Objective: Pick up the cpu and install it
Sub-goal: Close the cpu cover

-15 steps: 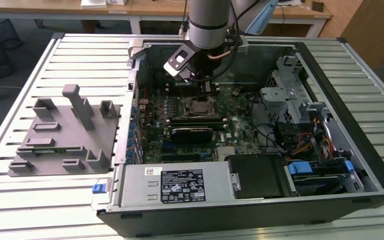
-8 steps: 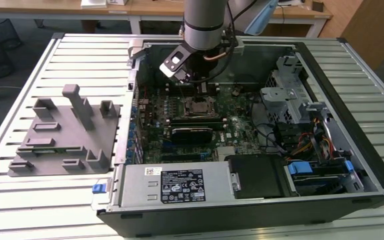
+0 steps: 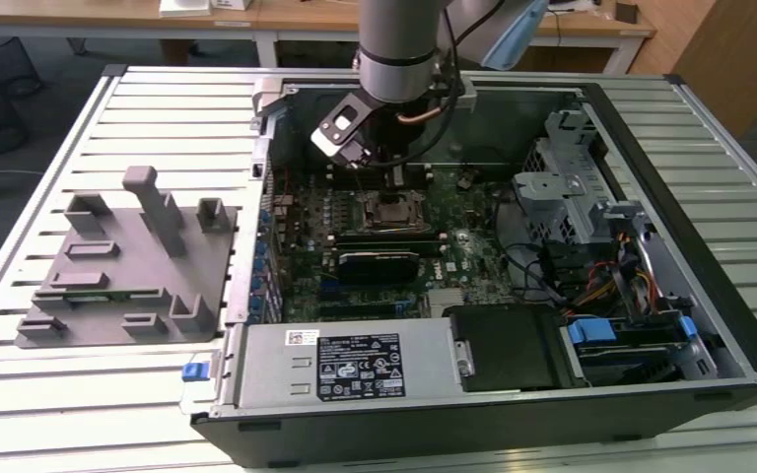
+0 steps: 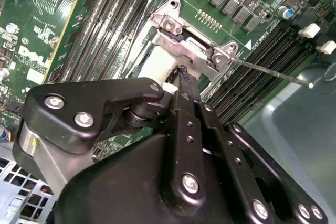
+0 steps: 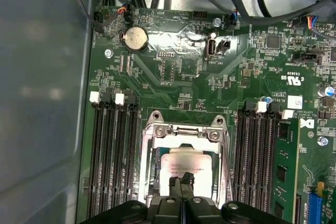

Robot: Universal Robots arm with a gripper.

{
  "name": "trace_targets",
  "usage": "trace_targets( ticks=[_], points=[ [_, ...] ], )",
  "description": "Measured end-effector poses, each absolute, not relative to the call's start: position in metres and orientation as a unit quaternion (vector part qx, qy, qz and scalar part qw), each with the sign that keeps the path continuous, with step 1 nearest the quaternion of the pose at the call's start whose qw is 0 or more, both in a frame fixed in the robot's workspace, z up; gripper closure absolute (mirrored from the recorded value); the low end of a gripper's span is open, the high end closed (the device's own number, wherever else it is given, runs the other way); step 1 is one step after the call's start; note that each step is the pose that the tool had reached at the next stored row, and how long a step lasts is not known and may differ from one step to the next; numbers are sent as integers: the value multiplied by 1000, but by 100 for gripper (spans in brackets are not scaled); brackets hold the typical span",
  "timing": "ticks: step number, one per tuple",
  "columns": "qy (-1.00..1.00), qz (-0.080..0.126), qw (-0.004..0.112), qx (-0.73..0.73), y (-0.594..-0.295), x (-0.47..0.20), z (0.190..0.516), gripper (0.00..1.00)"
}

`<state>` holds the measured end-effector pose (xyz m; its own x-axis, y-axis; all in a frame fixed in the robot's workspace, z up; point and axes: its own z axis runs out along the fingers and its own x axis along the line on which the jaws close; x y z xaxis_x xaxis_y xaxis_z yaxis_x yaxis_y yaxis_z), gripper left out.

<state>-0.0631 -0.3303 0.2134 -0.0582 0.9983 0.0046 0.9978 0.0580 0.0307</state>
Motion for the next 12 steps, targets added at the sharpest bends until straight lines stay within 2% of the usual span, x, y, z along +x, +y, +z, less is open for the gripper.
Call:
trace_targets(
  ticks=[12],
  points=[
    [728,13,9,686,-330,-75,204,89]
  ],
)
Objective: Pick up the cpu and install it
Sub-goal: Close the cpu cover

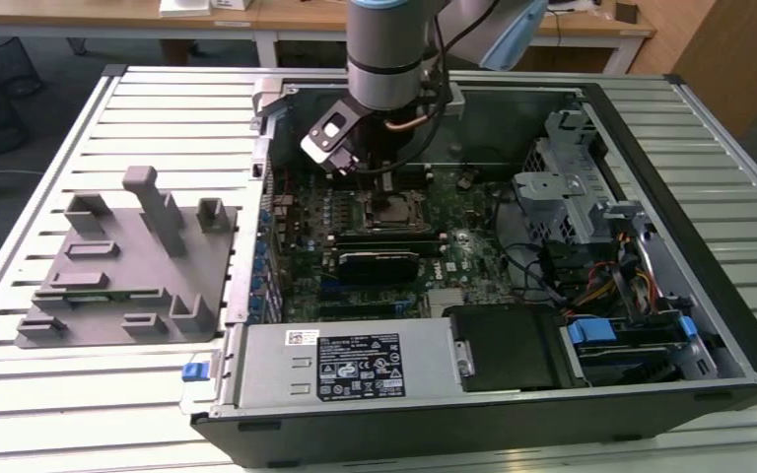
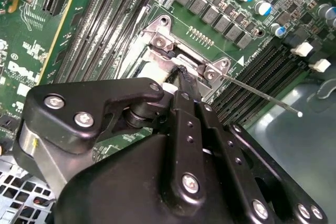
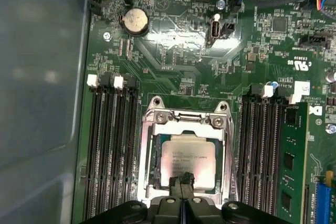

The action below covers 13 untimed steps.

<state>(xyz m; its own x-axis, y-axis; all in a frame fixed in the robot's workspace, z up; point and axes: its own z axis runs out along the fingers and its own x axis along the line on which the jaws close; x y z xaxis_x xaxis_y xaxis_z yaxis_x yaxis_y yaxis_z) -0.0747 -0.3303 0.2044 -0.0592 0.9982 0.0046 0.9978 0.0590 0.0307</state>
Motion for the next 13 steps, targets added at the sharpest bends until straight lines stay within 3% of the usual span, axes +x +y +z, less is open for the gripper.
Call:
trace_targets(
  ticks=[13],
  points=[
    [728,13,7,686,-330,-72,198,89]
  ],
)
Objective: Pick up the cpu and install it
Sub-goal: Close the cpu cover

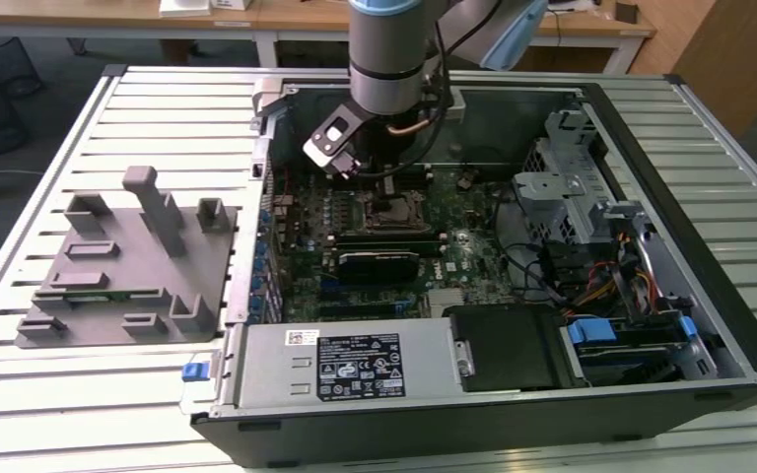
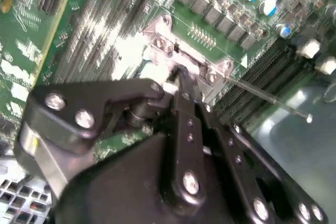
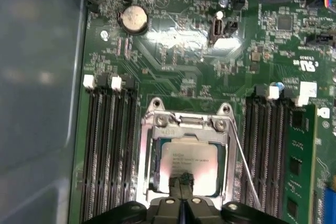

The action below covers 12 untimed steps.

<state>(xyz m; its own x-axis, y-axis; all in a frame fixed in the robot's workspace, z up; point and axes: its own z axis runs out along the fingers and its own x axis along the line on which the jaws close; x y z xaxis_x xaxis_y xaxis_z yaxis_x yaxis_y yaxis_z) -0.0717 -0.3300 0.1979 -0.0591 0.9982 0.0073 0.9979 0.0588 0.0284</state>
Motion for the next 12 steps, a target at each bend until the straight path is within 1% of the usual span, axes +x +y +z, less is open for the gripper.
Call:
trace_targets(
  ticks=[6,12],
  points=[
    [728,13,6,686,-330,-71,200,89],
    [728,13,6,686,-330,-71,211,89]
  ],
)
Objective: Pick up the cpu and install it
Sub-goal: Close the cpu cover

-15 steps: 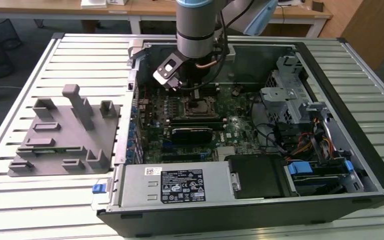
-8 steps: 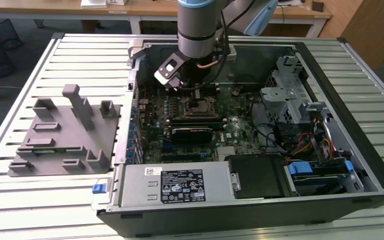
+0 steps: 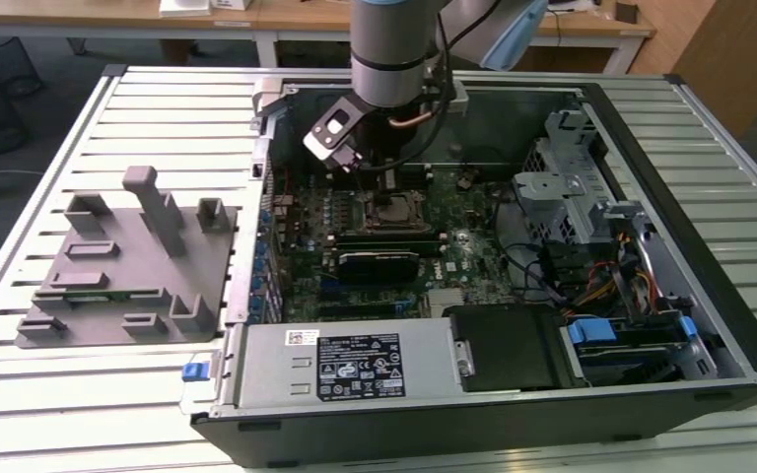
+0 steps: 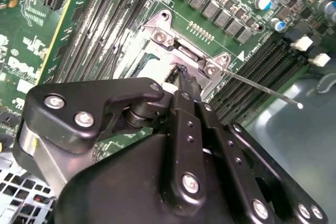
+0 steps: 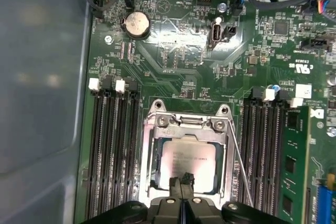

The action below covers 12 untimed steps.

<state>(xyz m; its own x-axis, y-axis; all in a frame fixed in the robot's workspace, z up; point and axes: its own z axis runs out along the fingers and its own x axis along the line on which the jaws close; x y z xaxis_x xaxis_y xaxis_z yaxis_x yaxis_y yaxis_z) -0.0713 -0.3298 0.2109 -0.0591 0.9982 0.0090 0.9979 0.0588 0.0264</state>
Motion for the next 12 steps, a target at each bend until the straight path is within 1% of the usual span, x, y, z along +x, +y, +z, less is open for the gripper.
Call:
trace_targets(
  ticks=[3,12],
  points=[
    [728,13,6,686,-330,-71,216,89],
    [728,13,6,686,-331,-61,216,89]
  ],
)
